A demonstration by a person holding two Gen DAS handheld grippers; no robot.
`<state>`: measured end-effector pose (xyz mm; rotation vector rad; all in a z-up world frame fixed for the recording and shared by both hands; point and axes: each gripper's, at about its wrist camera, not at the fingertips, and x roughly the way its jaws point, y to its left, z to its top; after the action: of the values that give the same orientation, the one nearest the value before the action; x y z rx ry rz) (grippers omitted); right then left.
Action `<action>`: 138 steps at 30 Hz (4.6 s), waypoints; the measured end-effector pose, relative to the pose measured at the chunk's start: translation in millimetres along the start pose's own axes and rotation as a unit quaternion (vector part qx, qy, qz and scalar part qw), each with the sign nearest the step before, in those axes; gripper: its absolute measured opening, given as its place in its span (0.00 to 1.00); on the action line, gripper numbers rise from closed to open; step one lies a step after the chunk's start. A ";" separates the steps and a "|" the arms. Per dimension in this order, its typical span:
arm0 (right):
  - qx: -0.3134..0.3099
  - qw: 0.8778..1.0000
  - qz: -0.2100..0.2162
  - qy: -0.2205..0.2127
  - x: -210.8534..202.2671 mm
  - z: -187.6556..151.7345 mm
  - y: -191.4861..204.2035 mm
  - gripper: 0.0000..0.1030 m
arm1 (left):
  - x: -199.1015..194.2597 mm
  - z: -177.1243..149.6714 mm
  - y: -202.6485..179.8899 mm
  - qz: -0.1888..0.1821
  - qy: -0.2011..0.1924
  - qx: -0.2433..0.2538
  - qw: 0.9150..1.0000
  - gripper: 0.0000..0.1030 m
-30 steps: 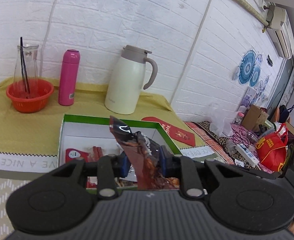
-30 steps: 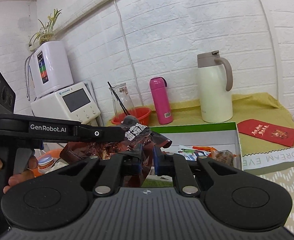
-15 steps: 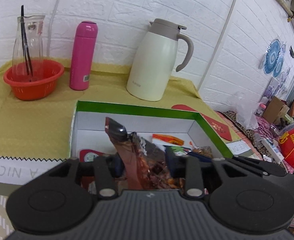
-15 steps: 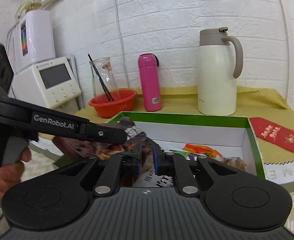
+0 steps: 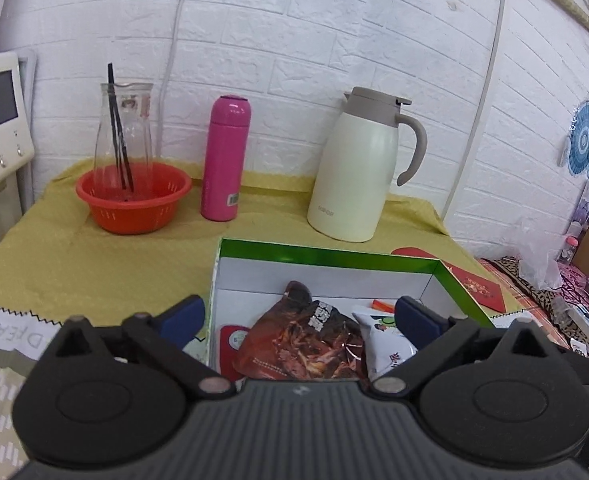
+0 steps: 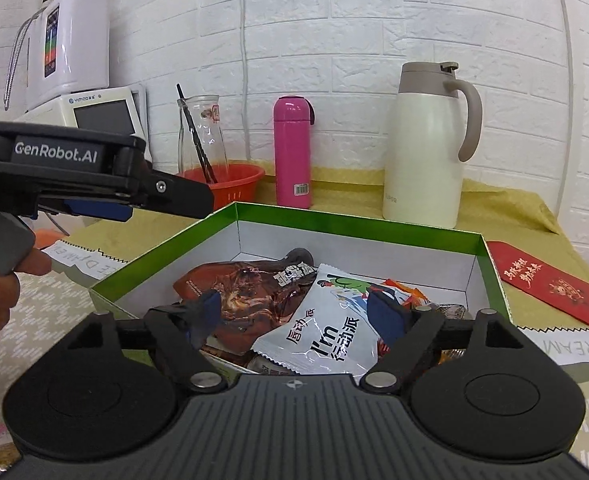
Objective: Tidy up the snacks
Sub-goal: 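Carry the jerky bag into the box and open the right tool, then move the right tool back to the small meat packet on the table, then grasp the small meat packet with the right tool while the left tool grasps the orange cup snack, then carry both snacks into the box and open both tools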
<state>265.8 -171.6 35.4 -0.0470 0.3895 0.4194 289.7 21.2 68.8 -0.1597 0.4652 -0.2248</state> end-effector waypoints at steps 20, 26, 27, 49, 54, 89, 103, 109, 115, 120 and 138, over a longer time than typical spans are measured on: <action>0.003 1.000 0.016 0.000 -148.4 -31.8 32.6 1.00 | -147.3 -56.3 -33.8 -0.012 0.016 0.009 1.000 0.97; 0.040 0.998 0.014 0.049 -166.6 -80.4 42.3 1.00 | -168.0 -104.6 -27.5 -0.016 0.042 -0.018 0.999 0.97; 0.052 0.997 0.018 0.057 -168.8 -88.9 45.6 1.00 | -169.4 -112.3 -25.8 -0.020 0.050 -0.028 0.998 0.97; 0.100 0.990 -0.017 0.097 -178.5 -126.2 39.8 0.91 | -134.8 -143.6 -66.7 -0.109 0.097 -0.019 0.989 0.97; 0.113 0.989 -0.041 0.091 -190.9 -130.8 21.8 0.90 | -83.6 -142.0 -100.2 -0.108 0.112 0.017 0.988 0.86; 0.099 0.992 -0.031 0.065 -191.8 -113.9 19.4 0.45 | -115.3 -130.2 -83.1 -0.114 0.089 0.030 0.989 0.32; 0.053 0.998 -0.029 -0.030 -160.7 -33.7 8.6 0.41 | -125.7 -46.3 -53.9 -0.101 0.005 0.003 0.995 0.32; 0.072 0.995 -0.041 -0.047 -127.8 -10.9 -11.1 0.40 | -91.5 -21.3 -45.6 -0.086 0.007 -0.006 0.996 0.32; 0.088 0.994 -0.052 -0.038 -88.0 -7.0 -31.2 0.39 | -45.8 -10.2 -36.3 -0.075 0.024 -0.012 0.997 0.32; 0.085 0.995 -0.051 -0.018 -57.7 -9.2 -42.5 0.36 | -12.6 -13.0 -31.5 -0.069 0.046 -0.015 0.996 0.32; 0.043 0.996 -0.077 -0.021 -35.1 -28.2 -42.4 1.00 | 0.7 -32.4 -32.3 -0.014 0.014 -0.008 1.000 0.93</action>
<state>243.4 -227.5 21.1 0.0149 0.3598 0.2509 269.7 -13.4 46.5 -0.1788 0.4920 -0.2511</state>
